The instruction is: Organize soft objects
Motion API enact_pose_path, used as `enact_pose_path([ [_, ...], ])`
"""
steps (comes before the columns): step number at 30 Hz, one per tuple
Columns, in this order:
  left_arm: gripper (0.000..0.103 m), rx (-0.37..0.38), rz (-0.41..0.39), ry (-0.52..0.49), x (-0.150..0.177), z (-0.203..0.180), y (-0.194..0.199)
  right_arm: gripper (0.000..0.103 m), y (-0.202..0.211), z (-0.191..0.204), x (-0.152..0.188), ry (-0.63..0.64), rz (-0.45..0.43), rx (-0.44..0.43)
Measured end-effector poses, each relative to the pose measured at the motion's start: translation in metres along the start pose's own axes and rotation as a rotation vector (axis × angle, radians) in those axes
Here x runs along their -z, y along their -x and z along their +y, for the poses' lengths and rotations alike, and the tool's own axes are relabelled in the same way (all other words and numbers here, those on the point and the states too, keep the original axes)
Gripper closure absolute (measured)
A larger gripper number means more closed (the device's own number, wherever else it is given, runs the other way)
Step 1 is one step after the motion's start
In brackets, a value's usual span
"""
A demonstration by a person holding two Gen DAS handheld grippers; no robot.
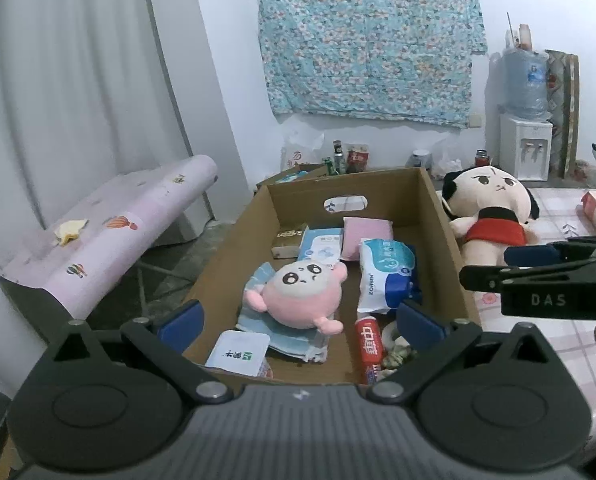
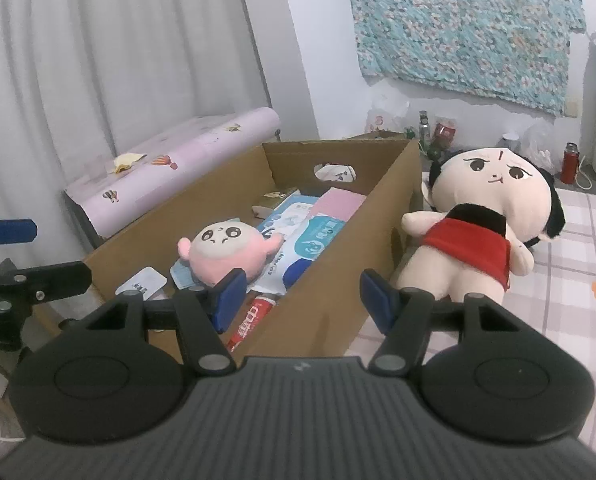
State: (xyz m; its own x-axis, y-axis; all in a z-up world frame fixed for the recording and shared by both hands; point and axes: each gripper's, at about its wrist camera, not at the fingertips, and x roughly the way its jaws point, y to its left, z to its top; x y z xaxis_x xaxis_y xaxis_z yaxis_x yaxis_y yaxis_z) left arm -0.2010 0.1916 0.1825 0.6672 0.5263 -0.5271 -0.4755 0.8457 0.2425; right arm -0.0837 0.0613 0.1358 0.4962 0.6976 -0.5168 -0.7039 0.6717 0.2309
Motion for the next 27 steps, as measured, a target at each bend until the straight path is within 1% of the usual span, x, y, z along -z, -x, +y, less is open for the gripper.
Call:
enact_pose_path([
  [9, 0.000, -0.005, 0.006, 0.009, 0.000, -0.004, -0.006, 0.040, 0.000, 0.002, -0.001, 0.005, -0.005, -0.004],
  [12, 0.000, -0.013, 0.005, 0.037, 0.003, -0.005, -0.013, 0.040, -0.002, 0.002, -0.002, 0.003, -0.010, 0.004],
  [15, 0.000, -0.007, 0.003, 0.094, 0.010, -0.006, -0.020, 0.040, -0.004, 0.001, -0.002, 0.005, -0.019, 0.023],
  [20, 0.000, -0.046, -0.024, 0.074, 0.021, -0.013, -0.031, 0.040, -0.010, 0.000, -0.002, 0.014, -0.006, 0.018],
  [25, 0.000, -0.055, -0.035, 0.138, 0.034, -0.005, -0.043, 0.040, -0.012, 0.004, 0.000, 0.036, -0.005, 0.024],
  [27, 0.000, -0.054, -0.049, 0.142, 0.039, -0.004, -0.048, 0.040, -0.014, 0.006, 0.000, 0.046, -0.008, 0.012],
])
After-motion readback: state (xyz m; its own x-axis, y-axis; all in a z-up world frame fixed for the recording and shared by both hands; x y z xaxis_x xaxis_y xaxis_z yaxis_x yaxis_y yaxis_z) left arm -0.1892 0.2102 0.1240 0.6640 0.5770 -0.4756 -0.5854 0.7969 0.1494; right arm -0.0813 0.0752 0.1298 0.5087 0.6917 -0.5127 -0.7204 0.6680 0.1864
